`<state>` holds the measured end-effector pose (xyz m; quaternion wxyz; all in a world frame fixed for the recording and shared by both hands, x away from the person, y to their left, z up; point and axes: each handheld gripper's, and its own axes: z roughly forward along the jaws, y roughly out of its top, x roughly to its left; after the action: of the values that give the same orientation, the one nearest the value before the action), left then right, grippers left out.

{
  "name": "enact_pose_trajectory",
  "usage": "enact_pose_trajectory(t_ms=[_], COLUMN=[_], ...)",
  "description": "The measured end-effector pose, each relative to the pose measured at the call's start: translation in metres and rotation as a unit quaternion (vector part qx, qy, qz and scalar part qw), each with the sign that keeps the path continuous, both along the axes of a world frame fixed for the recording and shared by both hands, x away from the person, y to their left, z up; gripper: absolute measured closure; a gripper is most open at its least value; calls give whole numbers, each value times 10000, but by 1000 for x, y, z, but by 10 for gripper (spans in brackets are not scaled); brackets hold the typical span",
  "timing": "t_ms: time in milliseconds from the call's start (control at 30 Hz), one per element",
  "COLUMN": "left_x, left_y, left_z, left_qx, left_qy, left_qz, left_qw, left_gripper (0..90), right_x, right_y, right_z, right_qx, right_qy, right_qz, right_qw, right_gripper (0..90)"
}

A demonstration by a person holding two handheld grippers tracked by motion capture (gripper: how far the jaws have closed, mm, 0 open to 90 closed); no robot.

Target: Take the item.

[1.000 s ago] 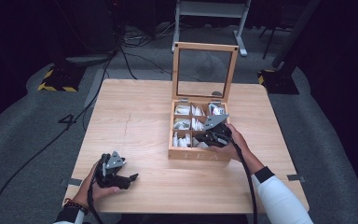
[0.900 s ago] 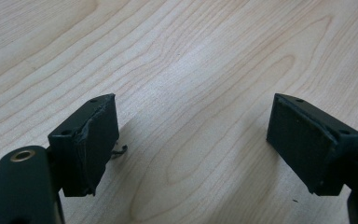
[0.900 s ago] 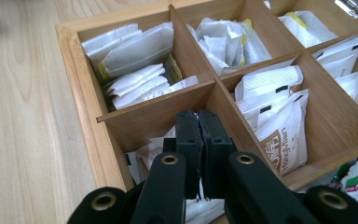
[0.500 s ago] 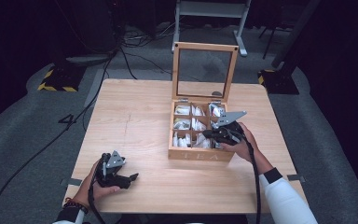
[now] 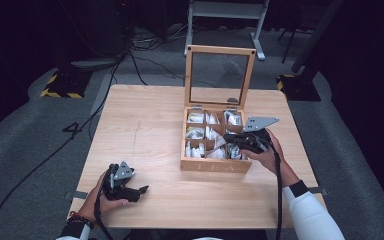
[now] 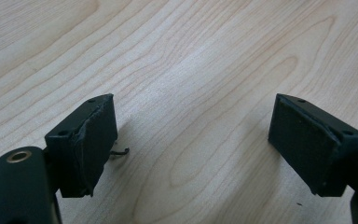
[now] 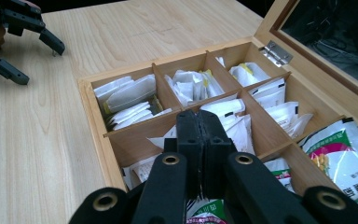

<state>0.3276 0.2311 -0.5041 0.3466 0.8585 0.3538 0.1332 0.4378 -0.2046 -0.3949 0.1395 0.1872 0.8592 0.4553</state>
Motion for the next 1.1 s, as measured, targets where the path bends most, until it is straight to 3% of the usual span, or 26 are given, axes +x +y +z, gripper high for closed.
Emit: enact_pose_trajectory(t_ms=[533, 1100], left_x=[0, 1], left_y=[0, 0], left_z=[0, 0], left_qx=[-1, -14], left_qy=[0, 3], left_qz=[-17, -36], left_qw=[10000, 10000], left_gripper=[159, 158], right_x=[-17, -47], right_y=[-10, -25], right_z=[22, 26], right_qx=[390, 416], right_qy=[-205, -316], right_qz=[17, 164], right_qw=[9990, 9985], right_gripper=[887, 888])
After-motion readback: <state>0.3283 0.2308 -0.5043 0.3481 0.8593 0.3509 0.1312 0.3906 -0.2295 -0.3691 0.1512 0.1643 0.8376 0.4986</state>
